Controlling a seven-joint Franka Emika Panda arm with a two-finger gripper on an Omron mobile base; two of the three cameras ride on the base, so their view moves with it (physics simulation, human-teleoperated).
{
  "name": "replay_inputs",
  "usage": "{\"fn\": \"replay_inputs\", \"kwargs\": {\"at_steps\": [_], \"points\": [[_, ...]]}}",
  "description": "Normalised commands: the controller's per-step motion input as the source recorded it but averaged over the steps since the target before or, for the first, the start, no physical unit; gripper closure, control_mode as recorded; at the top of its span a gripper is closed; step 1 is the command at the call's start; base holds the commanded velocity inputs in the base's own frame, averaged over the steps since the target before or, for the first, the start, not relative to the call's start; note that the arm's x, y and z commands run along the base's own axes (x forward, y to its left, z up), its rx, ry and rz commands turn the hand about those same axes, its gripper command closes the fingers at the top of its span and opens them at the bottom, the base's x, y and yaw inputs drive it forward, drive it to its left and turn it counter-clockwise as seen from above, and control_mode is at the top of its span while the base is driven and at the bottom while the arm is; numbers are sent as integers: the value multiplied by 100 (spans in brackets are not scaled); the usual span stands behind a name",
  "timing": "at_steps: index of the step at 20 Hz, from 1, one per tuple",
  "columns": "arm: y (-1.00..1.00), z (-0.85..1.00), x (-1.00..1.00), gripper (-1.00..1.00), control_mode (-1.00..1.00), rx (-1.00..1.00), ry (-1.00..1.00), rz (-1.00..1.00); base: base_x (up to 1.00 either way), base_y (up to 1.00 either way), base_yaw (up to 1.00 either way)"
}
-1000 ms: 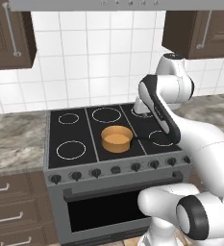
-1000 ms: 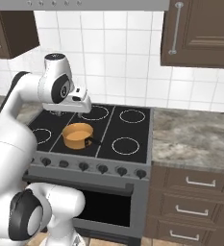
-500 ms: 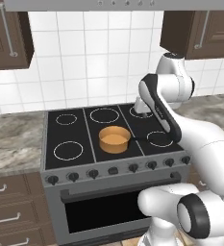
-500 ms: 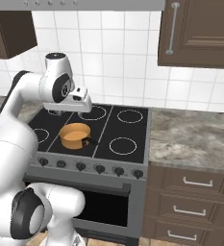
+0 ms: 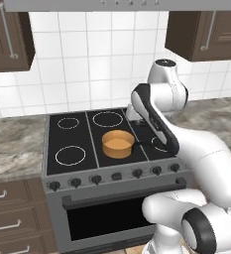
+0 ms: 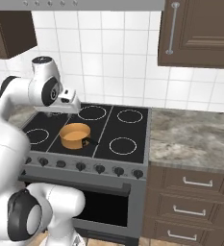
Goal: Turn on the front center burner of the stove.
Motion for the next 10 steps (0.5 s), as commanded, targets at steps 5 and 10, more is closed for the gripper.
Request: {"fn": "replay_inputs", "kwargs": {"at_steps": [5,10], "points": [[100,-76,-2,-100,-100,-9,-11,-9,0,0,0],[100,-97,0,-100,-100,-10,-6,-13,0,0,0]]}}
